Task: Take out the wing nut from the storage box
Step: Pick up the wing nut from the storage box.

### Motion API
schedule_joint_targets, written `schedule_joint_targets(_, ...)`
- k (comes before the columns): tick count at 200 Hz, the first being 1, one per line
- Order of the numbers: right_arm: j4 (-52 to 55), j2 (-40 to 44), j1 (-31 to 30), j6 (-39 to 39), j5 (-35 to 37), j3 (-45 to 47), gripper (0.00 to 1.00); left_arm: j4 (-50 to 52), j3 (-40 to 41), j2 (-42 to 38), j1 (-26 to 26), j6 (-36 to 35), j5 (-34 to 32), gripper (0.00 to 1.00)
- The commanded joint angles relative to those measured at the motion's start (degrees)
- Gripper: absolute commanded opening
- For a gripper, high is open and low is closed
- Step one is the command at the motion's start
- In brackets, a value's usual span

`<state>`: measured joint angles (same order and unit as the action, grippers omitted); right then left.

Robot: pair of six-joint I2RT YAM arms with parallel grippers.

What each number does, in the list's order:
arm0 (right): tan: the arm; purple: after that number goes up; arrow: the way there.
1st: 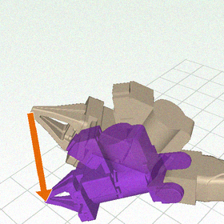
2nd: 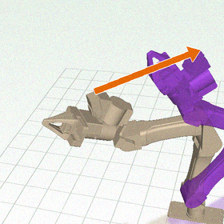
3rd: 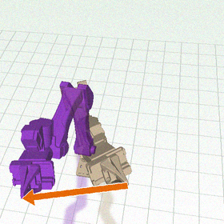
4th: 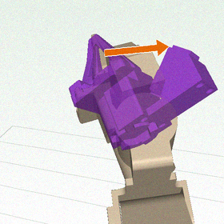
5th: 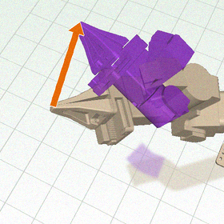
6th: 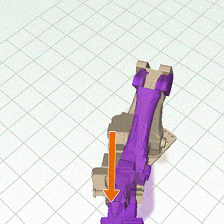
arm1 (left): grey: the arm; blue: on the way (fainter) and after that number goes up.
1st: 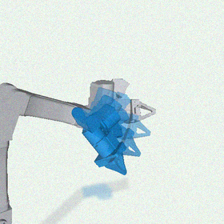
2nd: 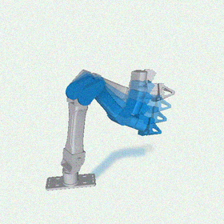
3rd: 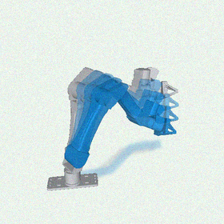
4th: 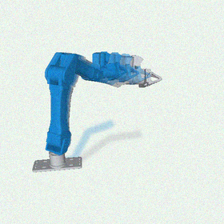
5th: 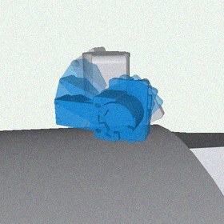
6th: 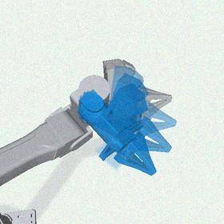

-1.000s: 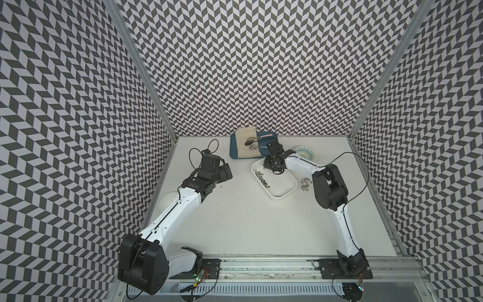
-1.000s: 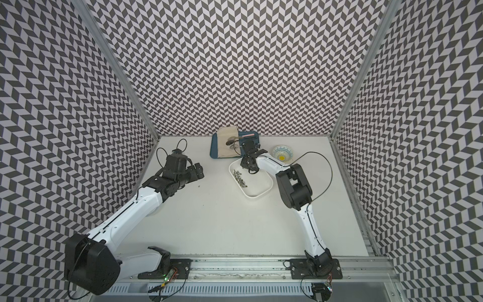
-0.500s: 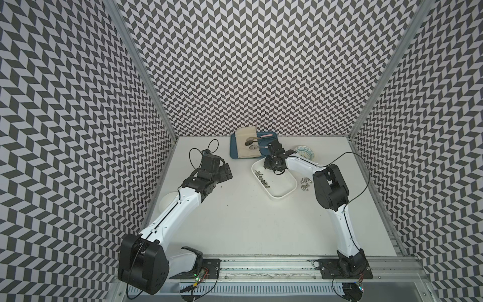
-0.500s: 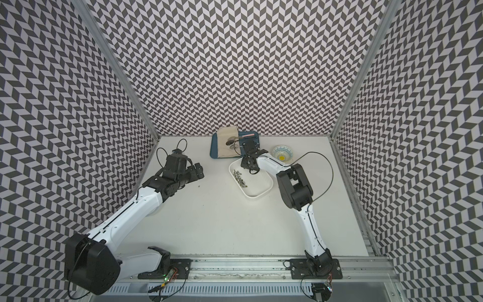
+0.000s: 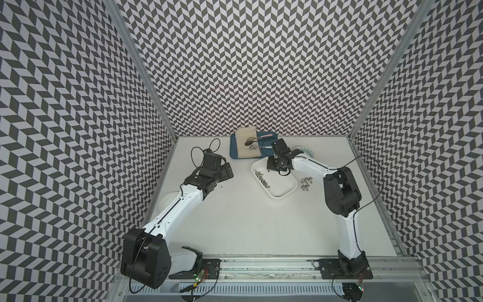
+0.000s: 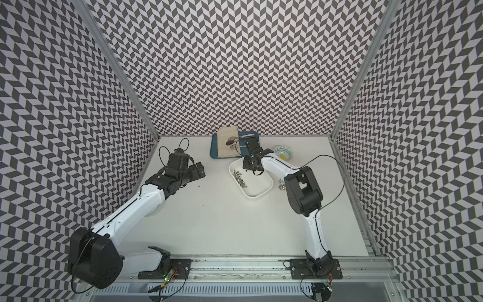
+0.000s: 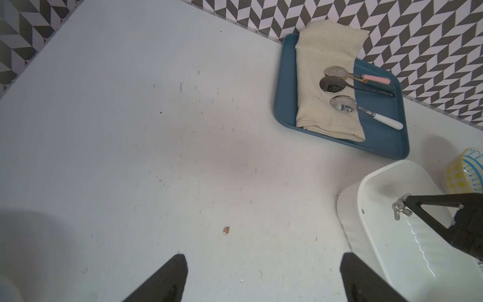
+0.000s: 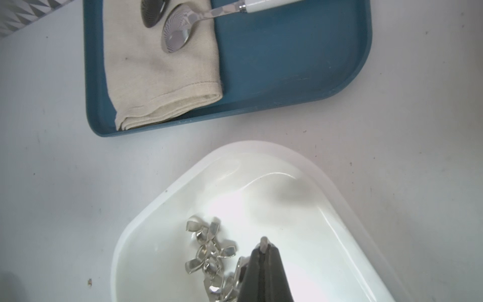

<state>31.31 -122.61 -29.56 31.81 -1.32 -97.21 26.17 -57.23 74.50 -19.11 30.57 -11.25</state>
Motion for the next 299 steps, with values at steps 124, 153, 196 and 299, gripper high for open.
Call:
schedule_joint_targets(124,1.43,2.47,-1.11,-5.42,-0.07,5.94,0.22,-0.16,-2.54,0.12,-0.31,0.54,0.0,0.95)
schedule_joint_targets(153,2.57,5.17,-1.88,-5.53,-0.55,5.92,0.23,-0.07,-2.56,0.12,-0.31,0.71,0.0,0.95)
schedule_joint_targets(196,2.03,8.08,-3.69,-4.57,-0.7,8.15,0.23,-0.25,-2.35,0.29,-0.4,0.83,0.08,0.95)
schedule_joint_targets(299,0.14,3.75,-4.63,-2.72,-0.99,10.11,0.22,0.01,-2.09,-0.15,-0.4,0.35,-0.27,0.96)
